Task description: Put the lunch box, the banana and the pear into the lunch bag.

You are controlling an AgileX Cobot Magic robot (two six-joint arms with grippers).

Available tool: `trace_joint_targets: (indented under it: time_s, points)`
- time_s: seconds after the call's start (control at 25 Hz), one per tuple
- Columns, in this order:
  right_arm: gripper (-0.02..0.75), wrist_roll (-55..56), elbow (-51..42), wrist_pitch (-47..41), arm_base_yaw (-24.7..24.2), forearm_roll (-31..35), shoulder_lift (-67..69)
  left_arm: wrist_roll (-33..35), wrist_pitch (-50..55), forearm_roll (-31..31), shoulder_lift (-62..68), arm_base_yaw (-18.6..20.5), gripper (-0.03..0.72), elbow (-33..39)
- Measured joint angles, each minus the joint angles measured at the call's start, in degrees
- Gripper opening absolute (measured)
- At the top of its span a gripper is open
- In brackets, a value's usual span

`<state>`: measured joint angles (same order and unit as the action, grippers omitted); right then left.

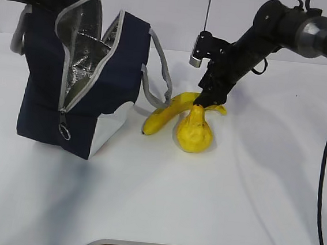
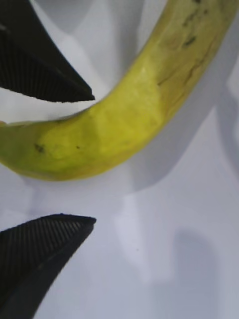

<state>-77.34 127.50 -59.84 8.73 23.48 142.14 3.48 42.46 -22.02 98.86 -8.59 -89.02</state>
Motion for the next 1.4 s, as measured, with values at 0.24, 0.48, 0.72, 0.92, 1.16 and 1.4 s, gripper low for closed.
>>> trace_joint_targets:
  time_s: [0.24, 0.48, 0.72, 0.92, 1.16, 1.4]
  points:
    - [0.553, -1.0, 0.0, 1.0, 0.0, 1.6, 0.9, 0.0, -0.1, 0.0, 0.0, 0.0, -0.006, 0.0]
    - [0.508, -1.2, 0.0, 1.0, 0.0, 1.8, 1.4, 0.0, -0.1, 0.0, 0.0, 0.0, -0.006, 0.0]
    - [0.339, -1.3, 0.0, 0.2, 0.0, 1.8, 1.5, 0.0, -0.5, 0.0, 0.0, 0.0, -0.006, 0.0]
    - [0.312, -1.3, 0.0, -0.1, 0.0, 2.0, 1.6, 0.0, -0.5, 0.0, 0.0, 0.0, -0.006, 0.0]
    - [0.310, -1.3, 0.0, -0.4, 0.0, 2.1, 1.6, 0.0, -0.5, 0.0, 0.0, 0.0, -0.006, 0.0]
    - [0.309, -1.3, 1.9, -3.4, -1.0, 2.1, 1.9, 0.0, -0.5, -0.1, 0.0, 0.0, -0.006, 0.0]
